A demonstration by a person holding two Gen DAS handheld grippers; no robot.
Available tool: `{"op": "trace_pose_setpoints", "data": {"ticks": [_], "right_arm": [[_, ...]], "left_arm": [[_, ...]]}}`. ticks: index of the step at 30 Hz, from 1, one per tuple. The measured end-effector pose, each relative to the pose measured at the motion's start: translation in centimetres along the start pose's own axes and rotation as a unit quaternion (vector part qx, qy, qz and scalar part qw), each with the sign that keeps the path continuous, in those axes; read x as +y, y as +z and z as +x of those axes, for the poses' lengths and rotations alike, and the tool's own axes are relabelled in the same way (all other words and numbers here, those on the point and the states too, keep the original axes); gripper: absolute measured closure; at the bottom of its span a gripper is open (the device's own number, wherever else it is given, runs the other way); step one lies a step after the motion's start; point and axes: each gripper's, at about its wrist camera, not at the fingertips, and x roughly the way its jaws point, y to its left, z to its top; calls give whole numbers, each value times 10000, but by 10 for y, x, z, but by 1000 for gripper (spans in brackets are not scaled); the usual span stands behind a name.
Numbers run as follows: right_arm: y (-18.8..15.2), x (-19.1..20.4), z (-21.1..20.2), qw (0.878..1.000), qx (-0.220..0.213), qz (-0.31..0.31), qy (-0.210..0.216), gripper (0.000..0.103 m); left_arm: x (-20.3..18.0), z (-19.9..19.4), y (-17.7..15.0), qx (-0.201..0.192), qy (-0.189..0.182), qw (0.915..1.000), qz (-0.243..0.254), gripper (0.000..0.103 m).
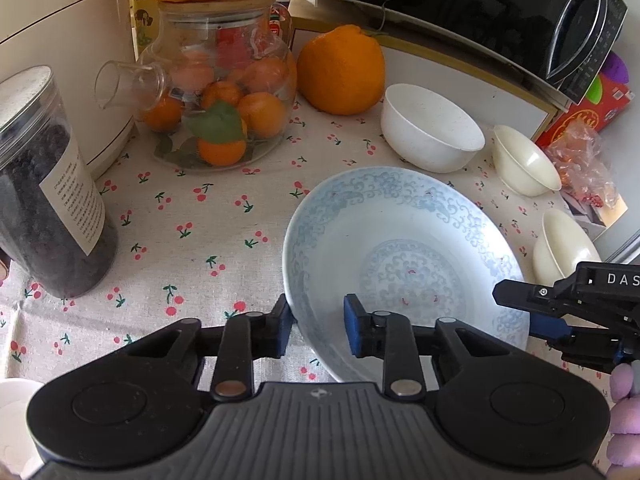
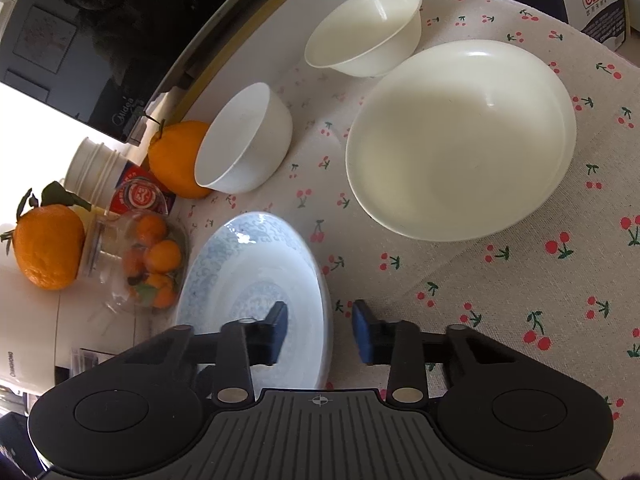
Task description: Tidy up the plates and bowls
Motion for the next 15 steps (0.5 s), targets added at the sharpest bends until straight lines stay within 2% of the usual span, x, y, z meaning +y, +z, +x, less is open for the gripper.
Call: {"op": "trace_pose_setpoints", "data": {"ticks": [6,15], "right_arm": [[-1,1,0,10000,-2,-55,44,87],[0,9,-9,9992,-124,-347,-123,87]], "left_arm": [[2,-1,0,-33,27,10000,18,85],[1,-7,-3,-2,-65,10000,18,88]]}}
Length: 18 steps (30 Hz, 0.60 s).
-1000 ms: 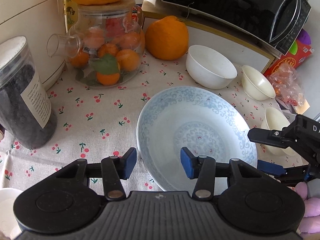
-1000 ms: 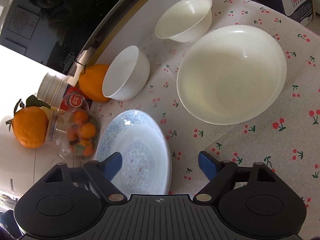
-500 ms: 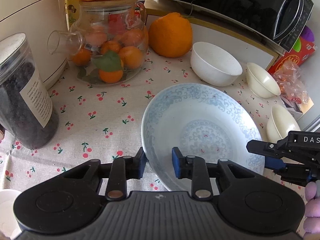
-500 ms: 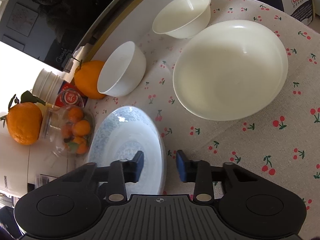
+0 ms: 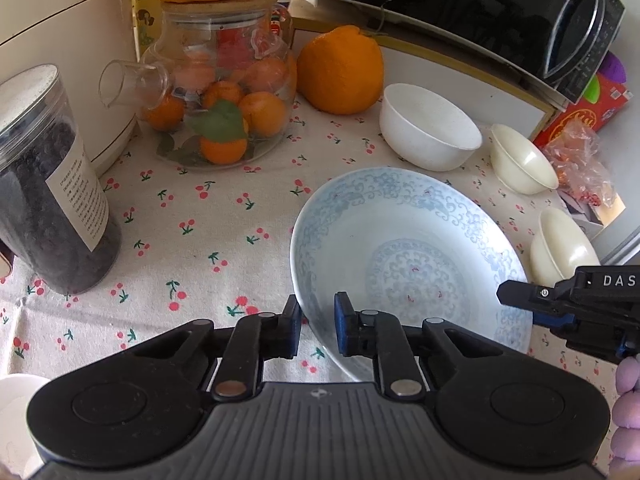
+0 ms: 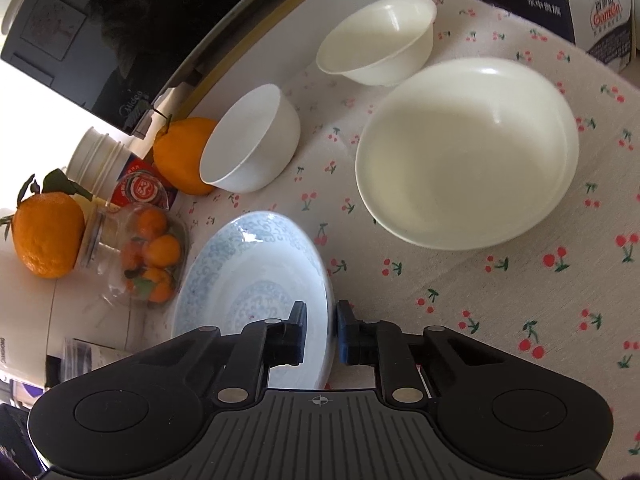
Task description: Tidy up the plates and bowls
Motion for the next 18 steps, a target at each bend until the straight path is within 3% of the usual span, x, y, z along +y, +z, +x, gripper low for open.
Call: {"op": "trace_pose_setpoints", "data": {"ticks": [18], "right_arm": [[-3,-17,-29,9980,364,-284,-437,87]], "left_arm": [[-27,-14,-20,269,-323,9967,691,88]]}}
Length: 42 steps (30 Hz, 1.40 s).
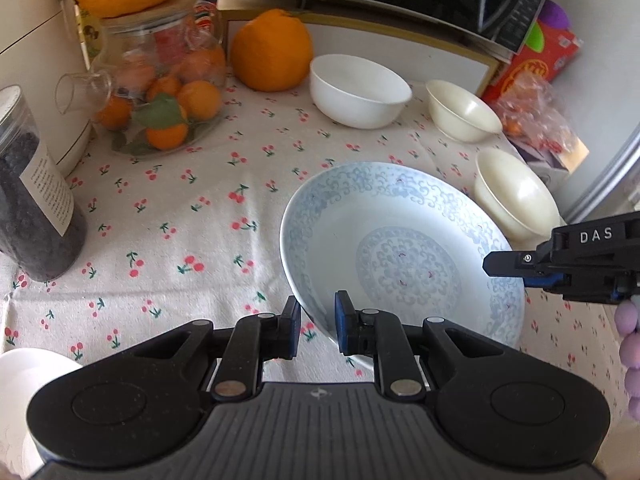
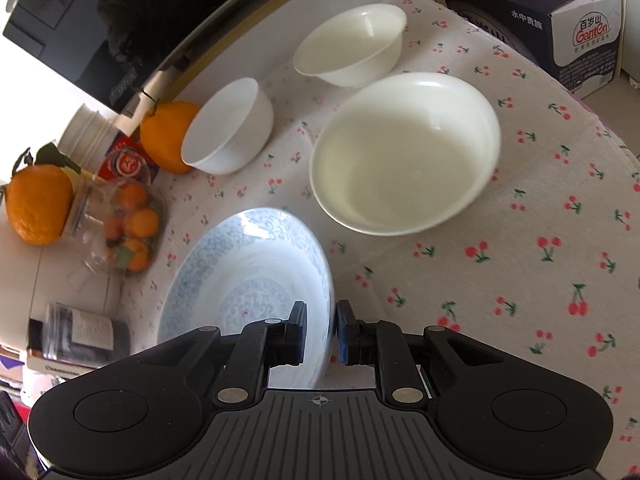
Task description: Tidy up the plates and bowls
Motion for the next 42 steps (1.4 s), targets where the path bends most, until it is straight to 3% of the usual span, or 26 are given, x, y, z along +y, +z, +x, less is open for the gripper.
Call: {"op": "trace_pose_setpoints", "data": {"ticks": [36,42], "right_arm": [[-2,2,2,9985,44,-382,-396,86],[-1,4,-2,9984,25,-427,-373,84]], "left_arm": [[-10,3,-8,249,-65,9994,234,85],[-10,0,-9,227,65,9995,228,76]]}}
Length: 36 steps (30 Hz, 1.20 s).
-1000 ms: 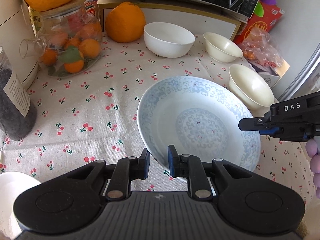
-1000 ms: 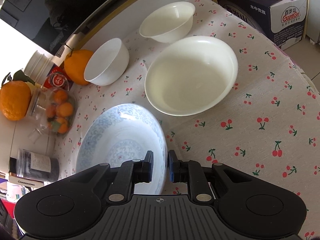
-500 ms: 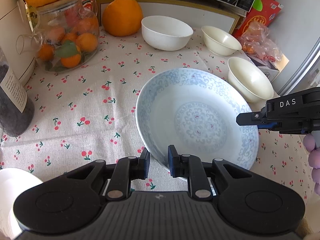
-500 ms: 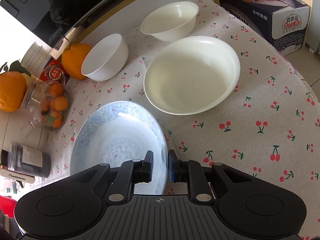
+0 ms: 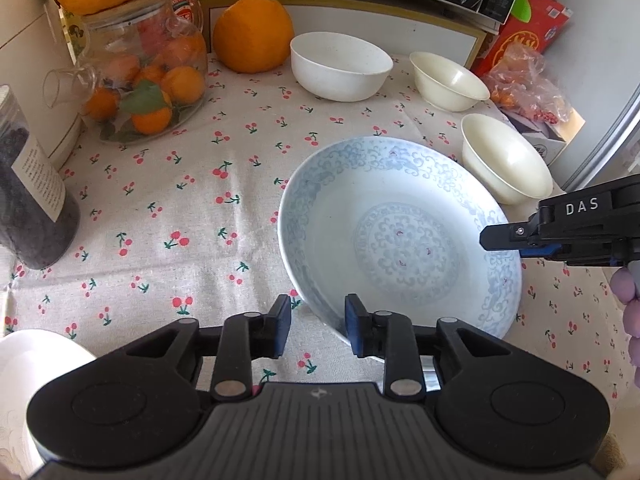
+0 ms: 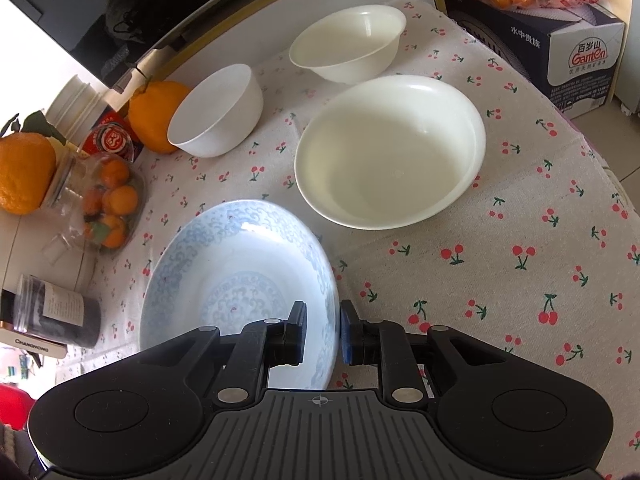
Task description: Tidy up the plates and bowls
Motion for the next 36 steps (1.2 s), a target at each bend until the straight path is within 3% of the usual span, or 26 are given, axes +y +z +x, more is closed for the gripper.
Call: {"op": "trace_pose_setpoints", "data": {"ticks": [4,8,16,23,36], "right_arm": [[0,1,-4,10000,-7,-24,46,74],[-2,3,-15,9998,-78,-123,144,49],[-11,8,-39,9987,-190,-393,267,23],[-22,10,-57,9972,-257,-640,302,17],[-48,15,-72,9873,-272,-1554,178,16]], "left_arm": [[1,-5,-1,-75,67,9999,16,62],[2,-16,-4,-231,142,9996,19,35],[-2,-34,-13,-374,373,9985,169,7],[-1,-49,-24,-375,450,9982,131,2],[-1,-69,-46,-336,547,9977,221,1]]}}
